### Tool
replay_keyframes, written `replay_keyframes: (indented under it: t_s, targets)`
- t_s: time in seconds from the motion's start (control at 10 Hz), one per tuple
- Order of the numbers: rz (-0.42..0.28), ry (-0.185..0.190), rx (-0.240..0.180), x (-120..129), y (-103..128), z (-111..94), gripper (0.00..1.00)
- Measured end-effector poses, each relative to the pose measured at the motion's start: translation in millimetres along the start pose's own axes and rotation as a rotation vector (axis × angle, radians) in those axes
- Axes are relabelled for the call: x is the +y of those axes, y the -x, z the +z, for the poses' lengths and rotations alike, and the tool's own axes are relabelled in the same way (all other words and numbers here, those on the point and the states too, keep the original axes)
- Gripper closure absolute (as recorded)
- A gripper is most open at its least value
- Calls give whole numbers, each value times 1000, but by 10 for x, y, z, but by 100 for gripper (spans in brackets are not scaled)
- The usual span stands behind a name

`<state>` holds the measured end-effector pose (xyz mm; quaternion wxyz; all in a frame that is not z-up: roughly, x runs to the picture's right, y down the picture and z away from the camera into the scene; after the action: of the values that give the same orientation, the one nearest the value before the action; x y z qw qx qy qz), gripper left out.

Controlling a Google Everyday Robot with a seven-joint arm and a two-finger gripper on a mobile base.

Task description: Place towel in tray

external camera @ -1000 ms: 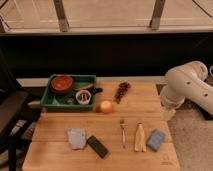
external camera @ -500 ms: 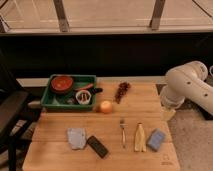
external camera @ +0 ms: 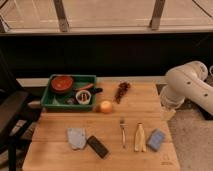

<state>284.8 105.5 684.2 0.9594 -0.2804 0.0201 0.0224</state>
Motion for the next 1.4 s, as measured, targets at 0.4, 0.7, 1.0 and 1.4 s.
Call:
replay_keyframes:
  t_s: [0.4, 0.7, 1.0, 1.4]
  targets:
    - [-1, 0, 1, 1, 0, 2, 35]
    - [-66, -15, 14, 5, 139, 8, 35]
    - [-172, -25, -10, -6, 706, 27, 35]
    - [-292, -7, -113, 53, 1695, 9, 35]
